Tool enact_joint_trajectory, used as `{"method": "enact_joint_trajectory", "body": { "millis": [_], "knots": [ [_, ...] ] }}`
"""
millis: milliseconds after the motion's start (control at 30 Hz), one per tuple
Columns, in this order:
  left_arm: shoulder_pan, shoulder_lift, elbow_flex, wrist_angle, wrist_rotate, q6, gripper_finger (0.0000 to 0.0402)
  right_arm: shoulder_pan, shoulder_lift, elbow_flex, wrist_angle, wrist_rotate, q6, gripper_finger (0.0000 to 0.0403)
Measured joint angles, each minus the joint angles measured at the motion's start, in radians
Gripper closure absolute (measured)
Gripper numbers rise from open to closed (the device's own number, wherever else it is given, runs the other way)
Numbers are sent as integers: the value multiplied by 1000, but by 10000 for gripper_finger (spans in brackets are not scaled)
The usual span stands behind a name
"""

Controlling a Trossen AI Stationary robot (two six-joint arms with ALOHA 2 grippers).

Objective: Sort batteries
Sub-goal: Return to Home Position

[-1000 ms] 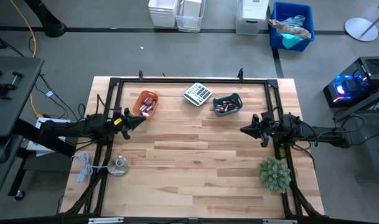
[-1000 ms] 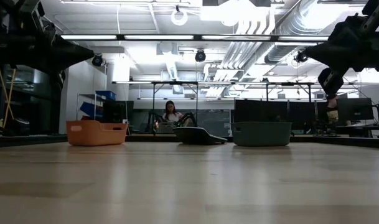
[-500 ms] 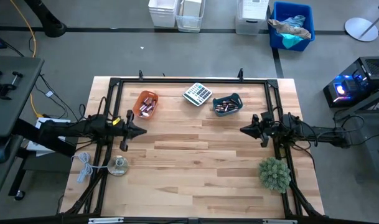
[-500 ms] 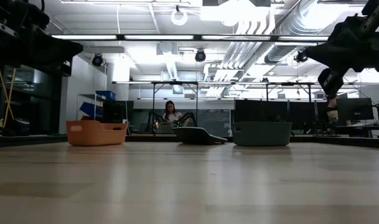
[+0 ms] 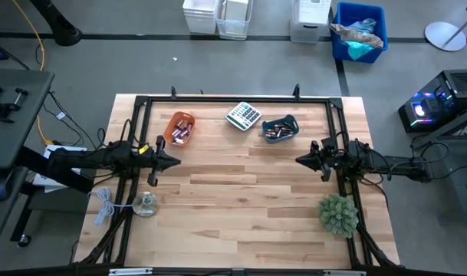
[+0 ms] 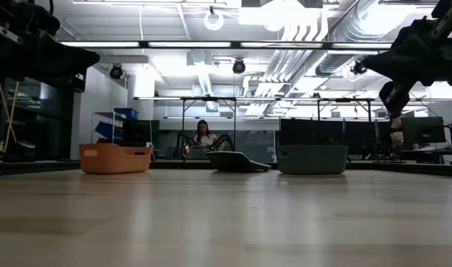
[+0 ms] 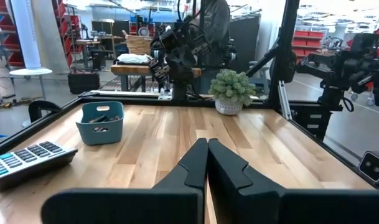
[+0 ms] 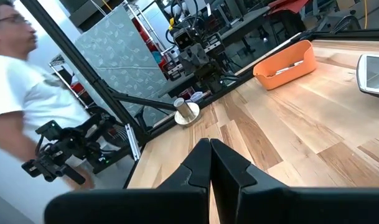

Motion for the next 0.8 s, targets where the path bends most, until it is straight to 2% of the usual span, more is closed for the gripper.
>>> {"method": "enact_joint_trajectory", "body": {
  "millis": [800],
  "knots": [
    [-23,3,0,1,-11,0,401,0,0,0,0,0,0,402]
  ]
}}
